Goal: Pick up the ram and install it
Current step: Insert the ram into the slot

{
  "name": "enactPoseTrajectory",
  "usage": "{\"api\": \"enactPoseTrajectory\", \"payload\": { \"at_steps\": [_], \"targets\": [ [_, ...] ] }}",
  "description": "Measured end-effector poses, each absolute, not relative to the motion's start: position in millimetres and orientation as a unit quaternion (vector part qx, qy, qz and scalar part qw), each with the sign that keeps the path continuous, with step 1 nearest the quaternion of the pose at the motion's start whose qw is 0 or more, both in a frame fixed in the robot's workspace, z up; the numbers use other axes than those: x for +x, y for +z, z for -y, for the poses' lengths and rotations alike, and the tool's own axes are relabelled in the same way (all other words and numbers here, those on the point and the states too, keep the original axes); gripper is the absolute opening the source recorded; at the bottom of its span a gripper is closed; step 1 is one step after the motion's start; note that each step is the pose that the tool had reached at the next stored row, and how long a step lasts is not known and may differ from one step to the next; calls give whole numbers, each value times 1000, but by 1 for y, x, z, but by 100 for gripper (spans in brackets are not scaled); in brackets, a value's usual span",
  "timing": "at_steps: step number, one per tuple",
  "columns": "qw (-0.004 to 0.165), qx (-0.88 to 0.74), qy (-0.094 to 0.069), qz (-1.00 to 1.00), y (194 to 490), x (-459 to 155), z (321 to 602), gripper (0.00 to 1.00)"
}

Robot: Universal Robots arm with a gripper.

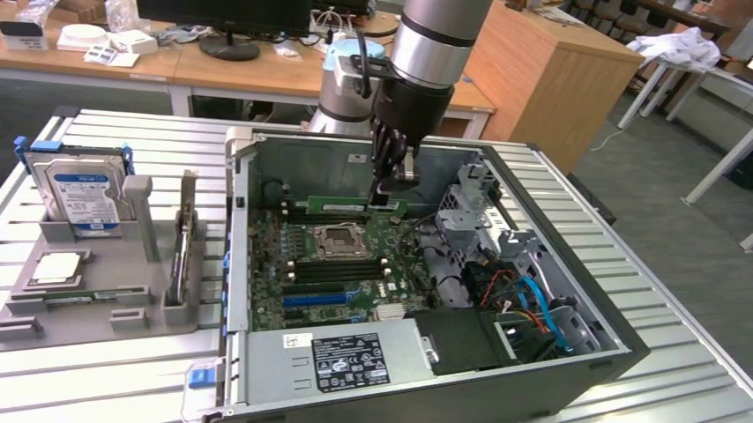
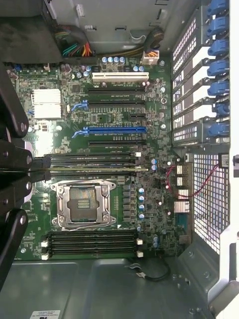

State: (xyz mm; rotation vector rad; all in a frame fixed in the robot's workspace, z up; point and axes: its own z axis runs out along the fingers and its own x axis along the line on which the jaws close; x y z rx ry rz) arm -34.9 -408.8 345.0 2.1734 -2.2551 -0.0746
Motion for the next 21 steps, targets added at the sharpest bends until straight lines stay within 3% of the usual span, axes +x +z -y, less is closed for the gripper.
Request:
{"api": "enactPoseTrajectory", "payload": {
  "at_steps": [21],
  "targets": [
    [4, 694, -24, 720, 331, -35, 409, 12]
  ]
}}
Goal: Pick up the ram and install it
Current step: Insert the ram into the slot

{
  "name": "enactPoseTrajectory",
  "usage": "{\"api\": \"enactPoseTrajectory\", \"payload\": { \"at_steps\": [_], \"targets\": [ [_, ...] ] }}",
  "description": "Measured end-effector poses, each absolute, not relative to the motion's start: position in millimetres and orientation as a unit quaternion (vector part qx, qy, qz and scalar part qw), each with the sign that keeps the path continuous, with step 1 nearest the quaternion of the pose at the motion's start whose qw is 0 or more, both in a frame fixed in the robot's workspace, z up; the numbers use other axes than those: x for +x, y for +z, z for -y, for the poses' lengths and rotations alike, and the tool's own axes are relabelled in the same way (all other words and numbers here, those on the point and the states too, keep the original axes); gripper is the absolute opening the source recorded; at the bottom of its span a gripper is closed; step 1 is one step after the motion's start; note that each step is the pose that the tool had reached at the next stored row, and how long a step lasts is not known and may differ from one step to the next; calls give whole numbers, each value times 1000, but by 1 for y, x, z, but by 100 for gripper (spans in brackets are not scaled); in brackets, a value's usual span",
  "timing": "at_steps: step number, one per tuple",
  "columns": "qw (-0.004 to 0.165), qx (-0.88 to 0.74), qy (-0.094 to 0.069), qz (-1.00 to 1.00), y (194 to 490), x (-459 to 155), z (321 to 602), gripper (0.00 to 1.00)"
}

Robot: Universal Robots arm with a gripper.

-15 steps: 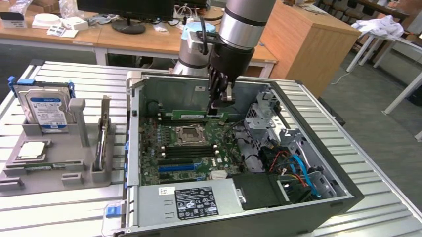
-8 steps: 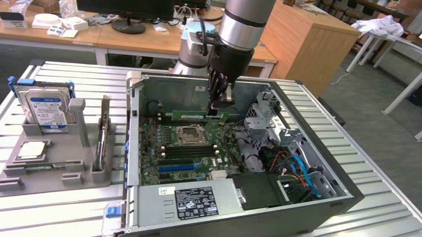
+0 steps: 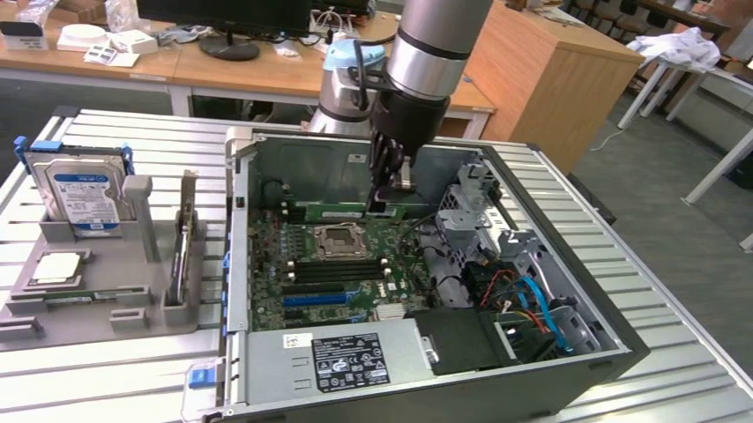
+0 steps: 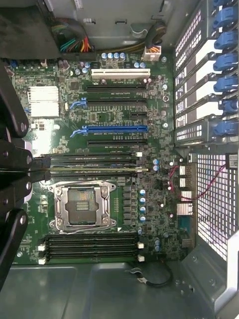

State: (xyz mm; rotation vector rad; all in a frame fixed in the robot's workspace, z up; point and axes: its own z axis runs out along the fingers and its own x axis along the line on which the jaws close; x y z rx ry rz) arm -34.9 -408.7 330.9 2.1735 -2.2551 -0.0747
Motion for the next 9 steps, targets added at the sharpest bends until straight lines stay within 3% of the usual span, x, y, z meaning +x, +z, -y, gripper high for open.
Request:
{"api": "enactPoseTrajectory", "payload": {
  "at_steps": [9],
  "targets": [
    [4, 694, -24, 720, 320, -35, 409, 12]
  ]
}}
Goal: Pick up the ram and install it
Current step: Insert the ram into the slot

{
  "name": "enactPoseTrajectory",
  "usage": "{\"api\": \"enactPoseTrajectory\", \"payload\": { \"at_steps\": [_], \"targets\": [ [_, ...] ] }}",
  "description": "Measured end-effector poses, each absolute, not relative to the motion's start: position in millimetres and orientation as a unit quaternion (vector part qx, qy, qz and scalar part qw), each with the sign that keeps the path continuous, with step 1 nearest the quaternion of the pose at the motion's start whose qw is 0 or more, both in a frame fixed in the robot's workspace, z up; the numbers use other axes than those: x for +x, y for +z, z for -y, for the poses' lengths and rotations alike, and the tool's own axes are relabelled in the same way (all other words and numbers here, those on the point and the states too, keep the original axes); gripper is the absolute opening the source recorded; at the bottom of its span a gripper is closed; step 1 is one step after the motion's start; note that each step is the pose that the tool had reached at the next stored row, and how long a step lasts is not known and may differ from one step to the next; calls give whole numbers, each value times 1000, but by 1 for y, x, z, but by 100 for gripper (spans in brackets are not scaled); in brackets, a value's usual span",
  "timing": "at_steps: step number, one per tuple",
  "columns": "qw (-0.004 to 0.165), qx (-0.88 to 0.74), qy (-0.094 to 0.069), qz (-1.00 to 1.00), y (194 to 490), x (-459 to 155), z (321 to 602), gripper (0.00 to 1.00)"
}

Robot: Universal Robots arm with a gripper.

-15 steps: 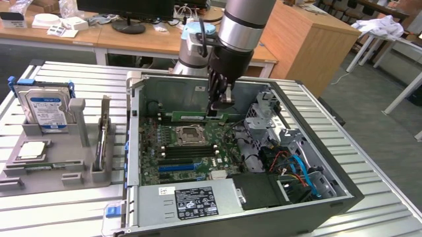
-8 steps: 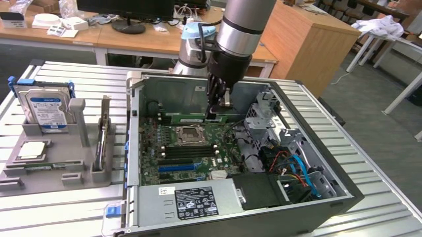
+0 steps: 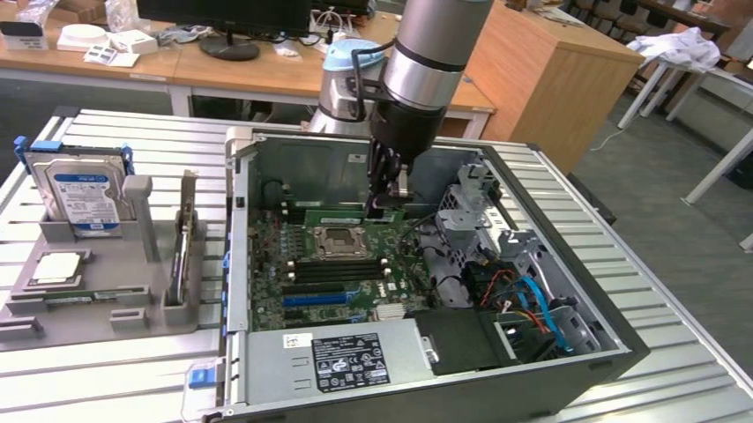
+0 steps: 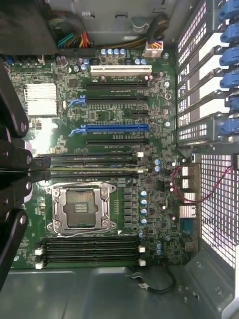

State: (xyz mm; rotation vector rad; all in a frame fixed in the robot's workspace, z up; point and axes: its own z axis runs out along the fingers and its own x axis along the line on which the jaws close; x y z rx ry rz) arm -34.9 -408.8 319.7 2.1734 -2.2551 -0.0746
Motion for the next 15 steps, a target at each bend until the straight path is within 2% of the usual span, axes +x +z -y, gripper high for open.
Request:
{"api": "enactPoseTrajectory", "payload": {
  "at_steps": [15],
  "targets": [
    [4, 694, -24, 720, 302, -35, 409, 12]
  ]
}}
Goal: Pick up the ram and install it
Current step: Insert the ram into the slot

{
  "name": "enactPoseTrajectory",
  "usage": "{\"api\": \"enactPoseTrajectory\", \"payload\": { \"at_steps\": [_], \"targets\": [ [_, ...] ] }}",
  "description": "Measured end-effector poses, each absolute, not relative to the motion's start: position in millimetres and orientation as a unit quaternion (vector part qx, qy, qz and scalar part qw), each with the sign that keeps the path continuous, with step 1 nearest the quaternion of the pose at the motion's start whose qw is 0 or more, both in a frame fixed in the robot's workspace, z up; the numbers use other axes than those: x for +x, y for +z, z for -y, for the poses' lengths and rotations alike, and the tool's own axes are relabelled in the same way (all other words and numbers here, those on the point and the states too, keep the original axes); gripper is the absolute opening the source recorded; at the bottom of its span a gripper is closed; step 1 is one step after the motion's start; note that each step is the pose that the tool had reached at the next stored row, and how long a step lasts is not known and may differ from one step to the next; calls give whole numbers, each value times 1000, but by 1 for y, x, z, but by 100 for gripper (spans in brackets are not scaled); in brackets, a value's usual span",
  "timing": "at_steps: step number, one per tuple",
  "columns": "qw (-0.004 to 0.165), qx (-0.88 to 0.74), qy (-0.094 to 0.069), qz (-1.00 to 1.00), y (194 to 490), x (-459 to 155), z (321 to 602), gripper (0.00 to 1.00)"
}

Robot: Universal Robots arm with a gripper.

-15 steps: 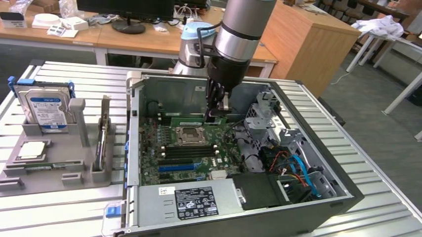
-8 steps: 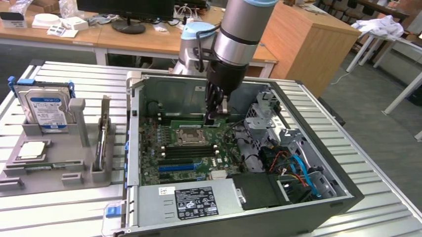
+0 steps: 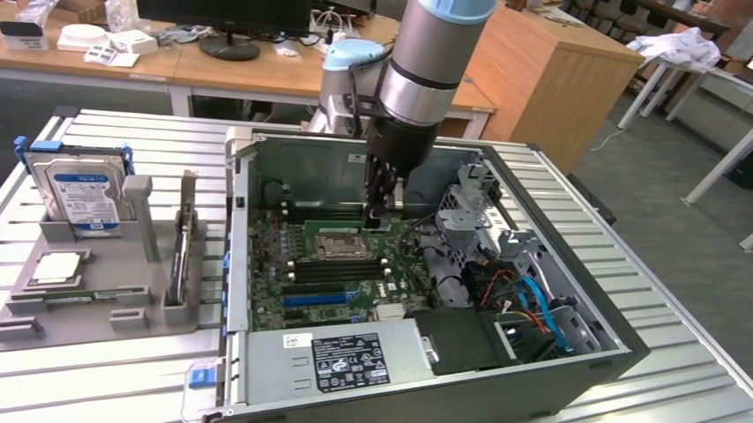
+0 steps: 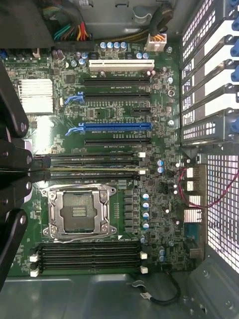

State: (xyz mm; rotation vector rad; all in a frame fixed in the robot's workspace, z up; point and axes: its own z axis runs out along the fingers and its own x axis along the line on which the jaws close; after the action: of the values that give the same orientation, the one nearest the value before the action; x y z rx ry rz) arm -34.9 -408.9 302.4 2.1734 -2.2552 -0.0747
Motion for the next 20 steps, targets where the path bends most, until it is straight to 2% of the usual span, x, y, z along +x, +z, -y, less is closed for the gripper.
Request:
{"api": "enactPoseTrajectory", "payload": {
  "at_steps": [20],
  "targets": [
    [4, 694, -24, 720, 282, -35, 409, 12]
  ]
}}
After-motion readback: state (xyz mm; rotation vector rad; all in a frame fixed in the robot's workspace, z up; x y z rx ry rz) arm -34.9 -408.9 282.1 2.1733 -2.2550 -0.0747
